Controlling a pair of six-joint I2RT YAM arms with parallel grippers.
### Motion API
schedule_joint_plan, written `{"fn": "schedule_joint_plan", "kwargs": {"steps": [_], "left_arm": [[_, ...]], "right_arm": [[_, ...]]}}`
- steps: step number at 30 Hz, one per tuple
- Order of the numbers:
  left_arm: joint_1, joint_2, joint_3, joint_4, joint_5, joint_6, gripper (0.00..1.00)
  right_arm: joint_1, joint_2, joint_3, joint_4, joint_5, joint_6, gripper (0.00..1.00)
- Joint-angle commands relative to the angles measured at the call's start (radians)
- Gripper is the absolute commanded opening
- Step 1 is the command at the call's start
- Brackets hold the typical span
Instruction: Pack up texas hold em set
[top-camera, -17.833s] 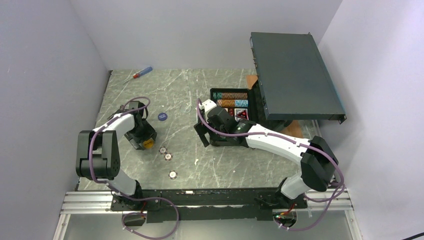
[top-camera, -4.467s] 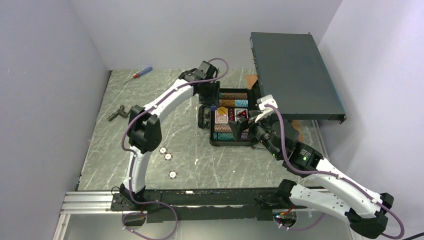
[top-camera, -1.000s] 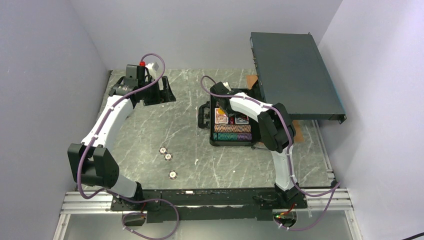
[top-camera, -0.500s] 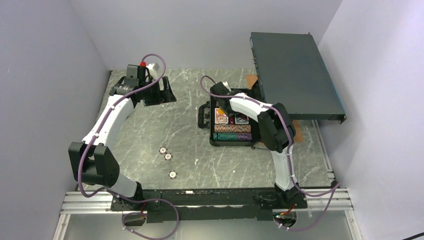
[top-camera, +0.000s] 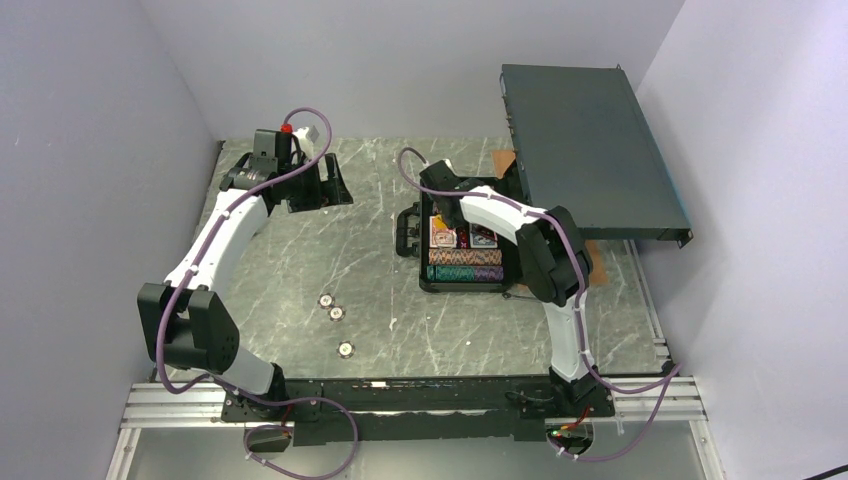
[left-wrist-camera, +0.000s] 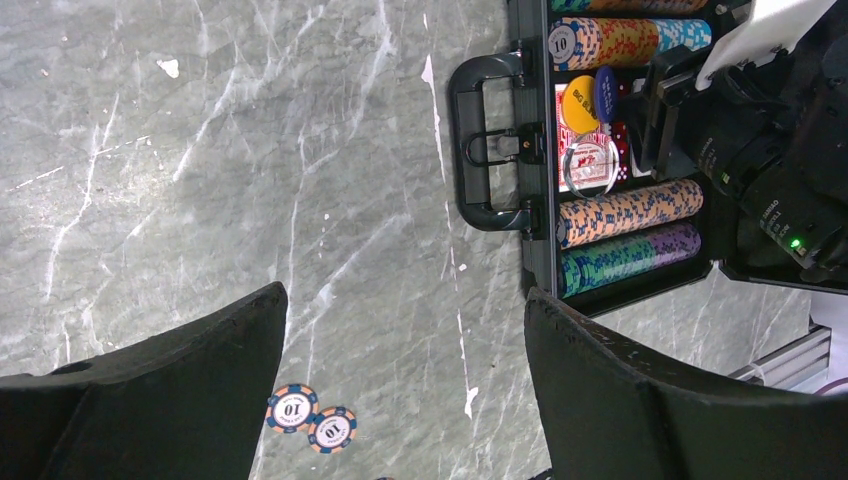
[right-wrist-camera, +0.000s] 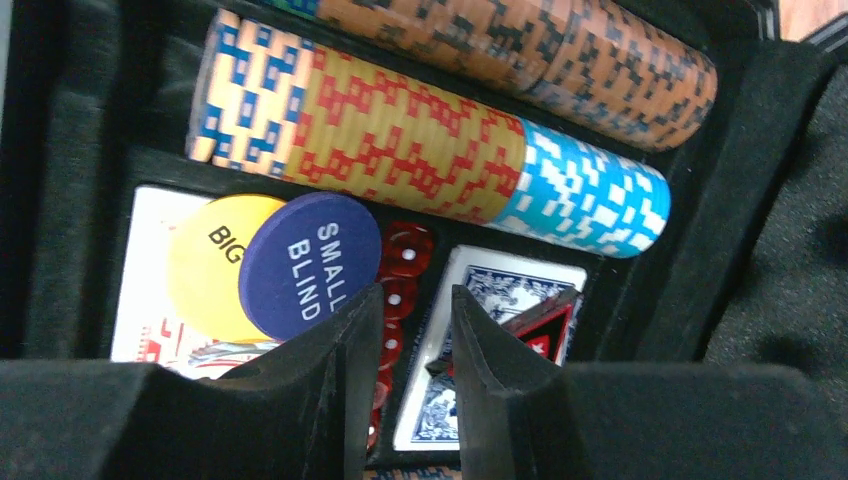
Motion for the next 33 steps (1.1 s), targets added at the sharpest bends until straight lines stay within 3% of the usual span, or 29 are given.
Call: {"fn": "schedule_joint_plan", "kwargs": {"steps": [1, 15, 26, 29, 33], "left_arm": [[0.004, 0.008, 0.007, 0.028, 0.025, 0.000, 0.90], [0.004, 0.010, 0.009, 0.028, 0.026, 0.002, 0.90], [-0.009, -0.004, -0.014, 0.018, -0.053, -0.031, 0.92], [-0.025, -0.030, -0.044, -0.014, -0.134, -0.063, 0.92], [-0.027, -0.141, -0.240, -0.011, -0.171, -0.110, 0.89]], "right_arm": [[0.019, -0.070, -0.012, 0.080, -0.061, -0.015, 0.34], [0.022, -0.147, -0.066, 0.073, 0.010, 0.018, 0.38], [0.184, -0.309, -0.052, 0.031, -0.221, 0.124, 0.76], [0.243, -0.338, -0.073, 0.067, -0.315, 0.156, 0.81], [0.271, -0.402, -0.177, 0.141, -0.379, 0.180, 0.83]]}}
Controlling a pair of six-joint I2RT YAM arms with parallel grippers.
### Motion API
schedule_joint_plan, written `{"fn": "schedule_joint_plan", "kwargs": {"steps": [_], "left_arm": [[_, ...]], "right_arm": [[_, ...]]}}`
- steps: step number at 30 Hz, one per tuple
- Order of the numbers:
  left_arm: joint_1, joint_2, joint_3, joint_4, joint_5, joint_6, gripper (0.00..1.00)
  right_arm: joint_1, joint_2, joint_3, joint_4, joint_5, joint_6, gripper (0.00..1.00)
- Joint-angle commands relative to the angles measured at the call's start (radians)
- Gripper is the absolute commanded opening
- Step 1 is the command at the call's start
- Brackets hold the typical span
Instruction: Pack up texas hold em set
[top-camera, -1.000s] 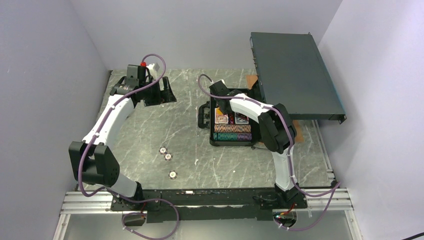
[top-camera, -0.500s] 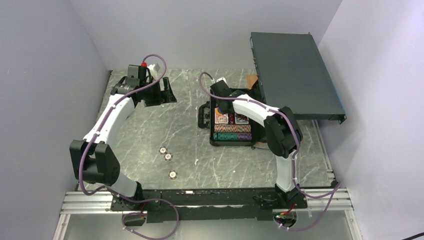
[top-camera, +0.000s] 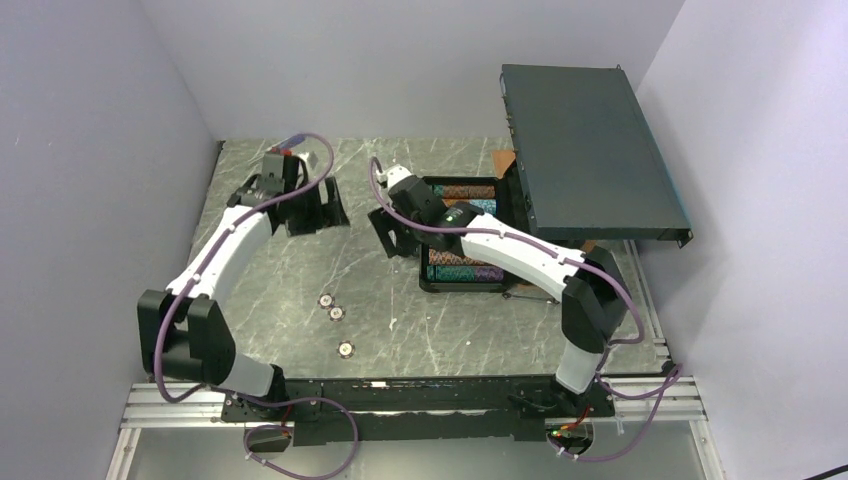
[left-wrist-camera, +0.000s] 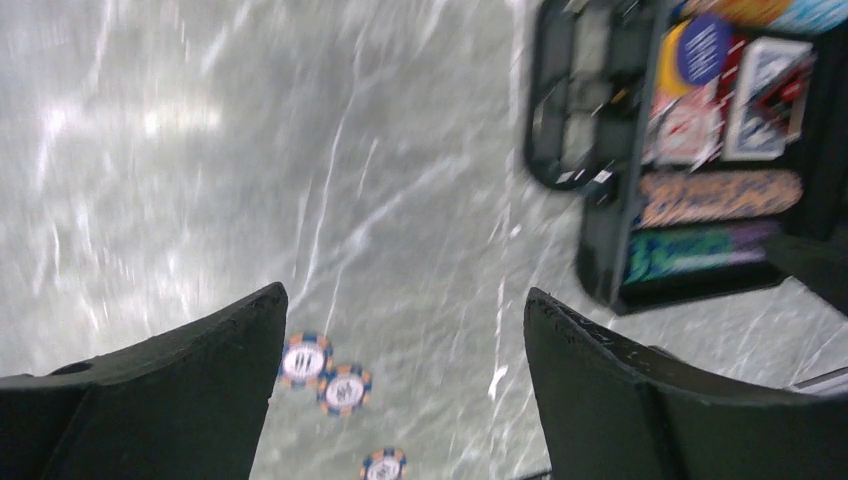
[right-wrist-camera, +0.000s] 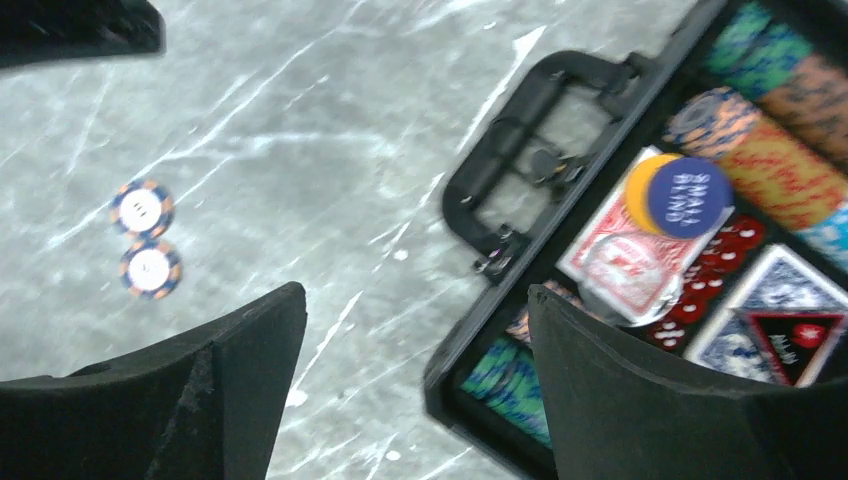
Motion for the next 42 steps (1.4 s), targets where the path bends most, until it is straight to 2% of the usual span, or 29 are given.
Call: {"fn": "schedule_joint_plan", "kwargs": {"steps": [1, 4, 8, 12, 15, 20, 24, 34, 42], "left_arm": [[-0.007, -0.143, -0.177, -0.057, -0.100, -0.065, 0.89], [-0.030, -0.205, -0.269, -0.112, -0.139, -0.121, 0.89], [-0.079, -0.256, -0.400, -0.072, -0.184, -0.250, 0.89], [-0.077, -0.143, -0.397, -0.113, -0.219, -0.368, 0.85], [-0.078, -0.059, -0.390, -0.103, -0.195, -0.415, 0.82], [-0.079, 0.004, -0.402, -0.087, -0.222, -0.478, 0.76], [-0.079, 0.022, -0.425, -0.078, -0.271, -0.501, 0.70], [-0.100, 0.086, -0.412, -0.090, -0.309, -0.487, 0.68], [-0.112, 0.121, -0.418, -0.086, -0.326, -0.494, 0.60]], "right_arm": [[0.002, -0.091, -0.107, 0.087, -0.116, 0.056, 0.84], [0.001, -0.137, -0.156, 0.110, -0.126, 0.043, 0.84], [0.001, -0.179, -0.203, 0.157, -0.149, 0.029, 0.85], [0.002, -0.195, -0.216, 0.156, -0.150, 0.036, 0.85], [0.002, -0.223, -0.259, 0.175, -0.143, 0.037, 0.85], [0.000, -0.246, -0.285, 0.171, -0.110, 0.034, 0.85], [-0.001, -0.254, -0.293, 0.175, -0.108, 0.037, 0.85], [-0.001, -0.222, -0.272, 0.177, -0.121, 0.037, 0.84], [-0.001, -0.226, -0.282, 0.185, -0.123, 0.040, 0.84]]}}
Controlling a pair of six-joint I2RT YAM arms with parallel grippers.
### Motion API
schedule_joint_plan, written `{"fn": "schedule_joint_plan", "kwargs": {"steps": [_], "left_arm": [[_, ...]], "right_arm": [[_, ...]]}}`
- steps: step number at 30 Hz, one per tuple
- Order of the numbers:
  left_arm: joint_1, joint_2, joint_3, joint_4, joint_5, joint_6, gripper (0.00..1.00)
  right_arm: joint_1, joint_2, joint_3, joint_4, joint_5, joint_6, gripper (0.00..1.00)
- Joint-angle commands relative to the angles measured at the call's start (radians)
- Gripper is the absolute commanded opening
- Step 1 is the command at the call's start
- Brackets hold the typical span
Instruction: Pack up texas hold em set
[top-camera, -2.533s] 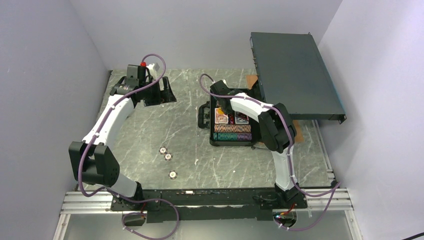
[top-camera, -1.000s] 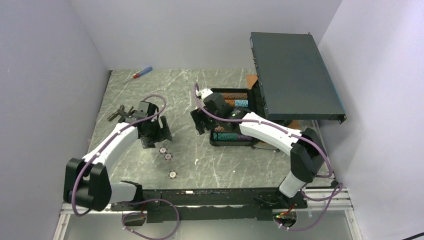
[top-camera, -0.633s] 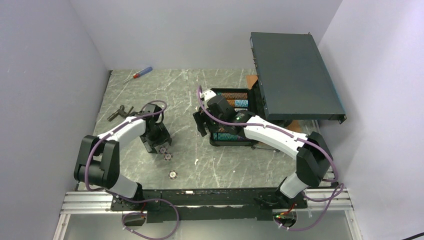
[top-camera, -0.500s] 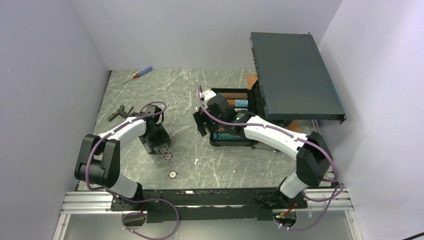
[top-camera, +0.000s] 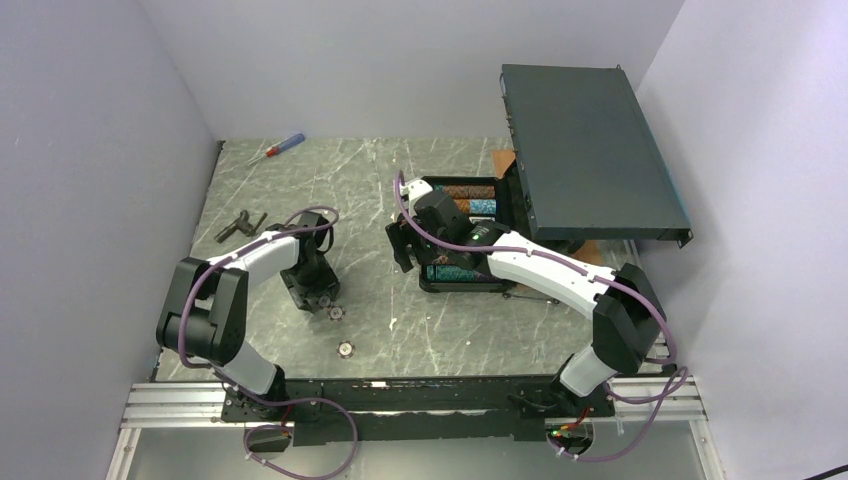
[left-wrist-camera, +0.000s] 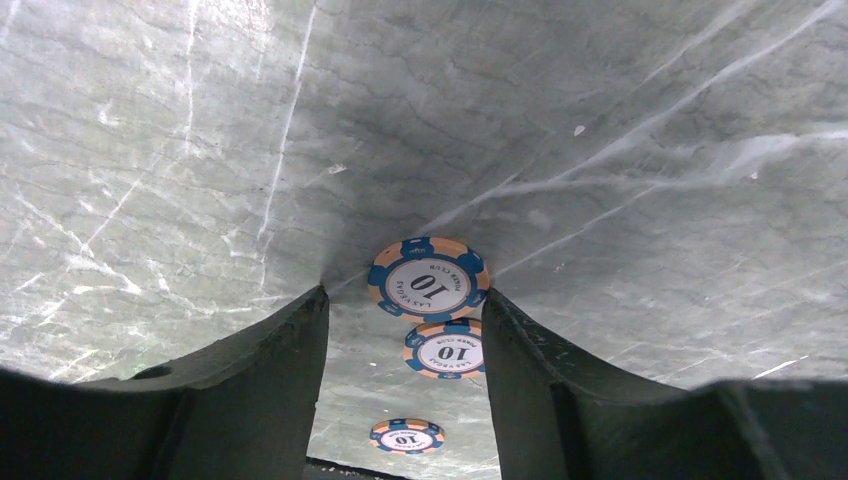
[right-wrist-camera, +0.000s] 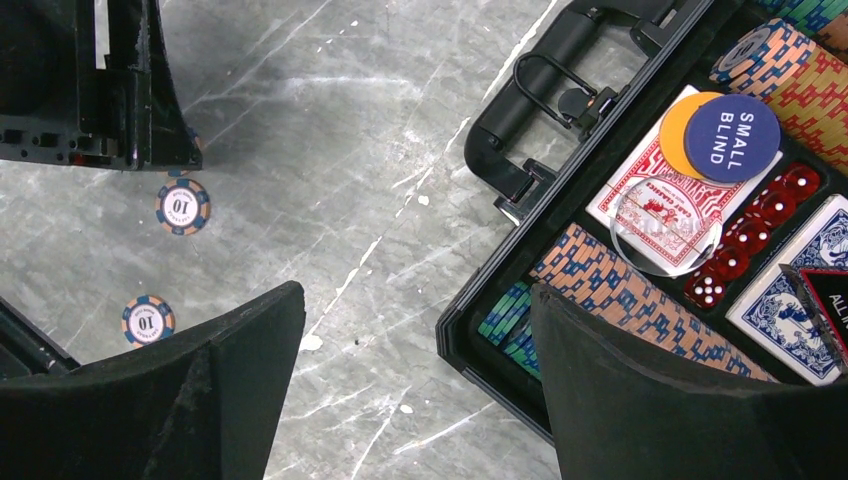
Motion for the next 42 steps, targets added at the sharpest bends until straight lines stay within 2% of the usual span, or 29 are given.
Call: {"fn": "schedule_joint_plan", "kwargs": {"steps": [1, 13, 25, 28, 33, 40, 42], "left_arm": [[-0.006, 0.037, -0.004, 0.034, -0.018, -0.015, 0.59], [-0.007, 0.048, 0.042, 0.045, -0.067, 0.069, 0.46], [-0.013, -0.058, 0.068, 0.061, 0.002, 0.198, 0.46], [-0.019, -0.101, 0.078, 0.077, 0.034, 0.254, 0.45], [-0.029, -0.190, 0.102, 0.101, 0.073, 0.322, 0.44], [-0.042, -0.333, 0.150, 0.192, 0.140, 0.469, 0.40], [-0.044, -0.353, 0.184, 0.213, 0.150, 0.520, 0.39]], "right_arm": [[-0.003, -0.017, 0.002, 0.042, 0.006, 0.008, 0.84], [-0.003, -0.031, -0.006, 0.033, 0.013, 0.010, 0.84], [-0.006, -0.024, 0.011, 0.028, -0.017, 0.029, 0.85], [-0.030, -0.031, 0.010, 0.039, -0.064, 0.052, 0.85], [-0.092, -0.026, 0.031, 0.043, -0.227, 0.106, 0.85], [-0.191, 0.034, 0.145, 0.002, -0.438, 0.190, 0.83], [-0.208, 0.065, 0.214, -0.037, -0.457, 0.185, 0.83]]}}
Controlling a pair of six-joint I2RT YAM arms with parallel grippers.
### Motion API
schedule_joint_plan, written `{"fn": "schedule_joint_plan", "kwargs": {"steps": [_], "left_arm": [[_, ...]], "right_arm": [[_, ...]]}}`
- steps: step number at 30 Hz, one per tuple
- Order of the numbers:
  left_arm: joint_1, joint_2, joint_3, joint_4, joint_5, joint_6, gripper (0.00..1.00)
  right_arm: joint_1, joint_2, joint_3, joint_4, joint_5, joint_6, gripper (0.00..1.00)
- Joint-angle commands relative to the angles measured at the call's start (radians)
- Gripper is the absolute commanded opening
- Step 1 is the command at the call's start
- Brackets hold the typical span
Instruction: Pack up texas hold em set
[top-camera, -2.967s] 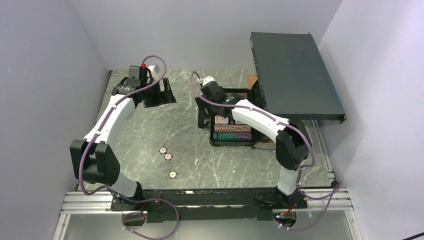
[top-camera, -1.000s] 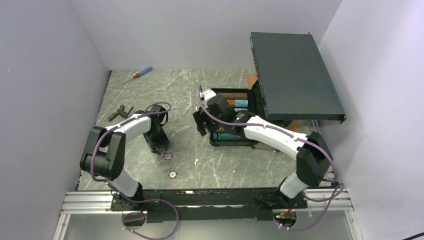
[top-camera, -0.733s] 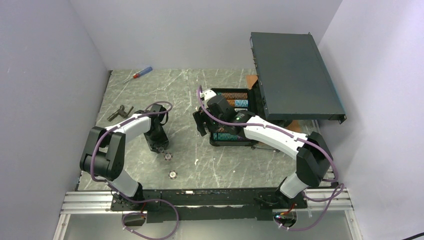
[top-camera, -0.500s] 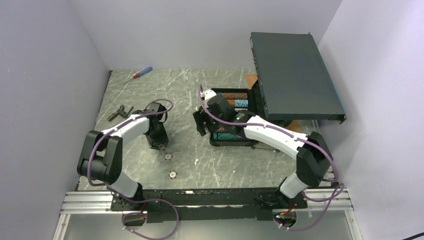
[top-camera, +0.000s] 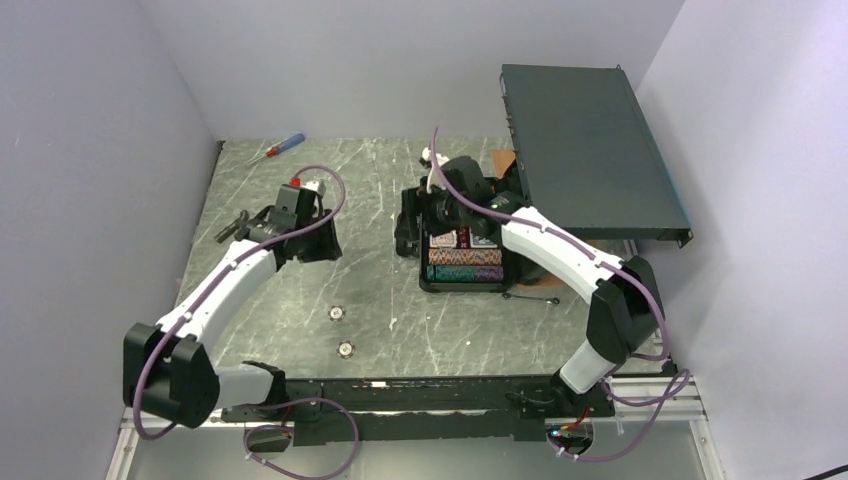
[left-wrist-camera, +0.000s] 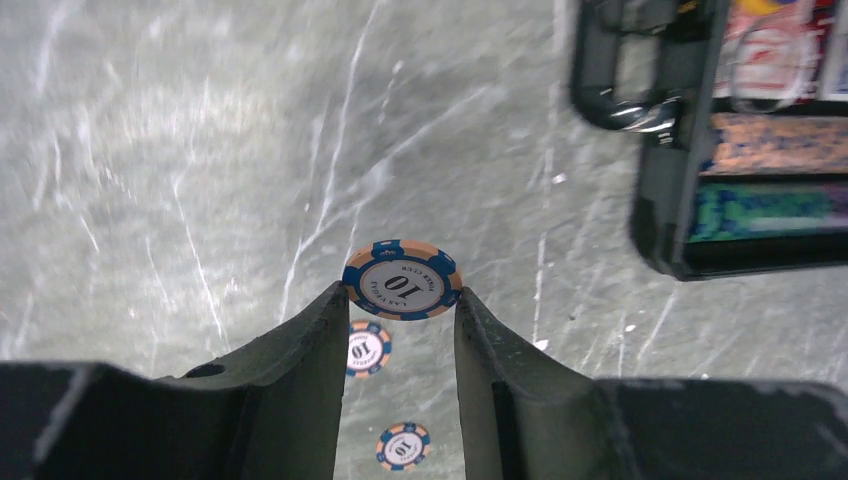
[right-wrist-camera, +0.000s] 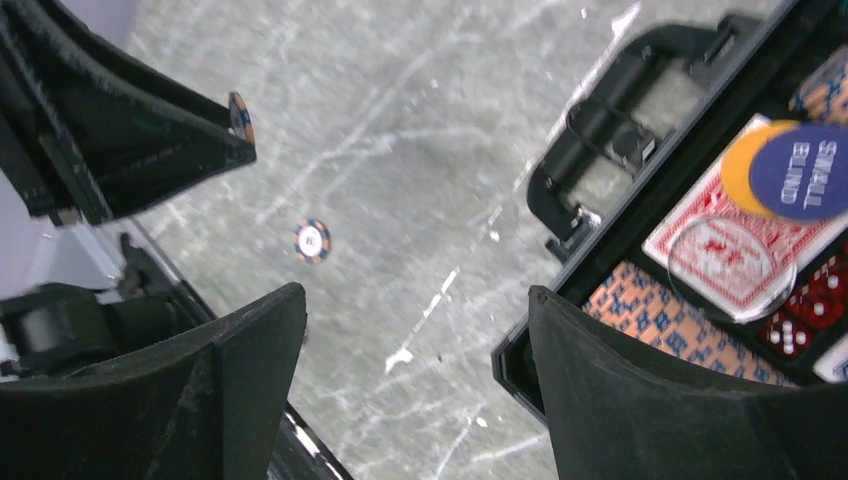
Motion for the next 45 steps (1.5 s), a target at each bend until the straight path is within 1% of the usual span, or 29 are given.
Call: {"fn": "schedule_joint_plan", "kwargs": {"steps": [1, 5, 8, 11, 13, 17, 19, 22, 30, 37, 45], "left_arm": [[-0.009, -0.072, 0.106, 0.096, 0.059, 0.156, 0.38], [-0.009, -0.077, 0.187, 0.105, 0.071, 0.256, 0.38], [-0.010, -0.086, 0.217, 0.128, 0.096, 0.330, 0.38], [-0.010, -0.090, 0.230, 0.153, 0.127, 0.389, 0.37], [-0.012, -0.089, 0.230, 0.168, 0.168, 0.410, 0.35], [-0.016, -0.098, 0.201, 0.203, 0.242, 0.426, 0.34], [-0.020, -0.101, 0.188, 0.210, 0.250, 0.429, 0.34], [-0.027, -0.101, 0.169, 0.226, 0.269, 0.435, 0.34], [-0.039, -0.042, 0.184, 0.211, 0.314, 0.440, 0.34], [-0.053, 0.009, 0.203, 0.191, 0.323, 0.444, 0.33], [-0.064, 0.018, 0.203, 0.191, 0.320, 0.444, 0.32]], "right_arm": [[-0.037, 0.055, 0.173, -0.045, -0.127, 0.036, 0.83], [-0.053, 0.141, 0.361, -0.162, -0.119, 0.019, 0.82], [-0.062, 0.213, 0.523, -0.230, -0.135, 0.030, 0.82], [-0.067, 0.288, 0.667, -0.292, -0.159, 0.052, 0.77], [-0.071, 0.329, 0.738, -0.306, -0.171, 0.068, 0.77], [-0.072, 0.410, 0.853, -0.338, -0.197, 0.089, 0.76], [-0.071, 0.446, 0.897, -0.362, -0.218, 0.094, 0.71], [-0.071, 0.463, 0.897, -0.356, -0.261, 0.111, 0.67], [-0.057, 0.427, 0.797, -0.307, -0.290, 0.109, 0.66], [-0.028, 0.435, 0.788, -0.322, -0.285, 0.084, 0.58], [-0.002, 0.456, 0.790, -0.331, -0.294, 0.078, 0.47]]}}
